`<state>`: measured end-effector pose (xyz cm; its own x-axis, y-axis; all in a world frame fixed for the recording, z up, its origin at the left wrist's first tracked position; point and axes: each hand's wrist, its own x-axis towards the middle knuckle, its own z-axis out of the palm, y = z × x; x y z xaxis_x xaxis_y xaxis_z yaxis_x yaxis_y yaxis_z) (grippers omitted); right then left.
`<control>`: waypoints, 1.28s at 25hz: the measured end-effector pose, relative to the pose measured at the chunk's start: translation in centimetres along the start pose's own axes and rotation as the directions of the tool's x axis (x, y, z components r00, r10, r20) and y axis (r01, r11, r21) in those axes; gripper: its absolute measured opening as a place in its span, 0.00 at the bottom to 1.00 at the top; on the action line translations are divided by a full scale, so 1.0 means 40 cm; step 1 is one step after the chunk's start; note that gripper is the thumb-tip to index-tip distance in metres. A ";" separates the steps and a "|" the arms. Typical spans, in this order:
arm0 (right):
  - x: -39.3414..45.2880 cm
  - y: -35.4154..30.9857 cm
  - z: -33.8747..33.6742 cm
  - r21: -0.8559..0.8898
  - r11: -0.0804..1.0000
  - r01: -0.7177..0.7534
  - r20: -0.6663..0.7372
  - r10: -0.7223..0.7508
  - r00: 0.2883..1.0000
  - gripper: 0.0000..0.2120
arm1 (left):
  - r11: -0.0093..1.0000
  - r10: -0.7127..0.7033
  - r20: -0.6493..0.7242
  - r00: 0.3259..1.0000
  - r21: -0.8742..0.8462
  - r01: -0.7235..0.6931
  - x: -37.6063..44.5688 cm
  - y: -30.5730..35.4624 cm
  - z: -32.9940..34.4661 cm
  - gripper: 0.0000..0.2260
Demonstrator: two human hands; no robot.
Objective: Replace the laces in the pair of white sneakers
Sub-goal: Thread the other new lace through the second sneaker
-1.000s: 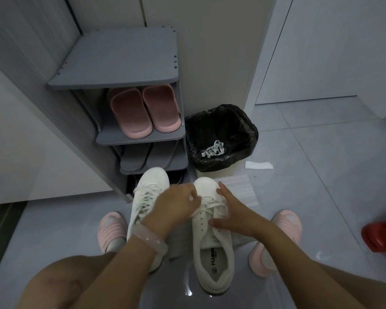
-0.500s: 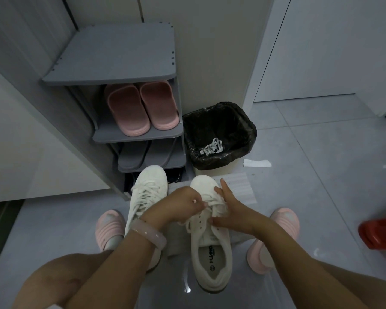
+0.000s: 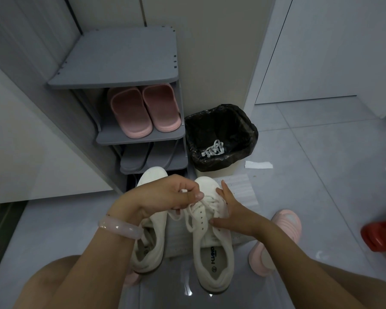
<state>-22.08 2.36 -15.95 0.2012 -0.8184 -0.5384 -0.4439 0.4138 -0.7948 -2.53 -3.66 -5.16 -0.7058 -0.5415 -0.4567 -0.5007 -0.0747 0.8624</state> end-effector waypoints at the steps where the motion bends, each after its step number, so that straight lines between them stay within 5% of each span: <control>1: 0.001 0.000 0.001 0.001 1.000 0.001 0.001 -0.001 1.000 0.52 | 1.000 0.007 -0.005 1.000 -0.018 -0.007 0.000 0.002 0.003 0.13; 6: -0.004 -0.010 -0.001 -0.014 1.000 -0.012 0.015 0.012 1.000 0.51 | 0.996 0.032 -0.020 0.999 -0.078 -0.033 0.002 0.012 0.012 0.14; 8: -0.010 -0.024 0.001 -0.147 0.989 0.019 -0.023 -0.022 0.999 0.45 | 0.997 0.039 -0.118 0.992 -0.066 -0.047 0.012 0.013 0.015 0.15; 11: -0.022 -0.064 0.016 -0.298 0.943 0.152 -0.119 -0.194 0.974 0.14 | 0.991 0.102 -0.270 0.958 -0.056 -0.122 0.037 0.015 0.029 0.09; 12: -0.035 -0.089 0.022 -0.186 0.962 0.200 -0.136 -0.227 0.964 0.04 | 0.980 0.152 -0.287 0.946 -0.077 -0.181 0.045 0.016 0.036 0.07; 14: -0.067 -0.143 0.008 0.174 0.944 0.281 -0.222 -0.240 0.945 0.04 | 0.966 0.253 -0.369 0.895 0.048 -0.253 0.068 0.000 0.037 0.10; 16: -0.099 -0.182 -0.050 0.372 0.853 0.367 -0.414 -0.201 0.888 0.08 | 0.947 0.263 -0.512 0.818 0.300 -0.116 0.090 -0.035 0.025 0.18; 18: -0.129 -0.205 -0.120 0.475 0.721 0.504 -0.563 -0.191 0.804 0.11 | 0.905 0.067 -0.540 0.839 0.387 0.177 0.103 -0.081 0.025 0.22; 21: -0.165 -0.200 -0.197 0.496 0.631 0.597 -0.684 -0.140 0.716 0.11 | 0.614 -0.292 -0.271 0.917 0.682 0.397 0.115 -0.144 0.073 0.15; 24: -0.171 -0.166 -0.231 0.392 0.836 0.384 -0.726 0.025 0.687 0.10 | 0.527 -0.325 -0.205 0.923 0.771 0.357 0.115 -0.148 0.094 0.12; 26: -0.160 -0.128 -0.242 0.045 0.991 -0.125 -0.679 0.122 0.724 0.10 | 0.540 -0.159 -0.316 0.935 0.765 0.351 0.109 -0.118 0.067 0.11; 28: -0.143 -0.103 -0.217 -0.360 0.788 -0.499 -0.603 0.211 0.770 0.13 | 0.577 0.021 -0.451 0.892 0.735 0.358 0.096 -0.082 0.032 0.11; 30: -0.125 -0.115 -0.165 -0.498 0.718 -0.486 -0.565 0.157 0.810 0.18 | 0.587 0.106 -0.477 0.872 0.738 0.333 0.077 -0.061 0.006 0.12; 32: -0.103 -0.144 -0.107 -0.542 0.829 -0.135 -0.385 -0.103 0.917 0.23 | 0.607 0.183 -0.420 0.889 0.760 0.234 0.065 -0.044 0.008 0.12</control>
<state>-24.08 1.64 -7.94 -0.1060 -0.9467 -0.3040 -0.8687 0.2370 -0.4350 -3.61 -4.67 -7.93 -0.5083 -0.8468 -0.1567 -0.8498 0.4638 0.2504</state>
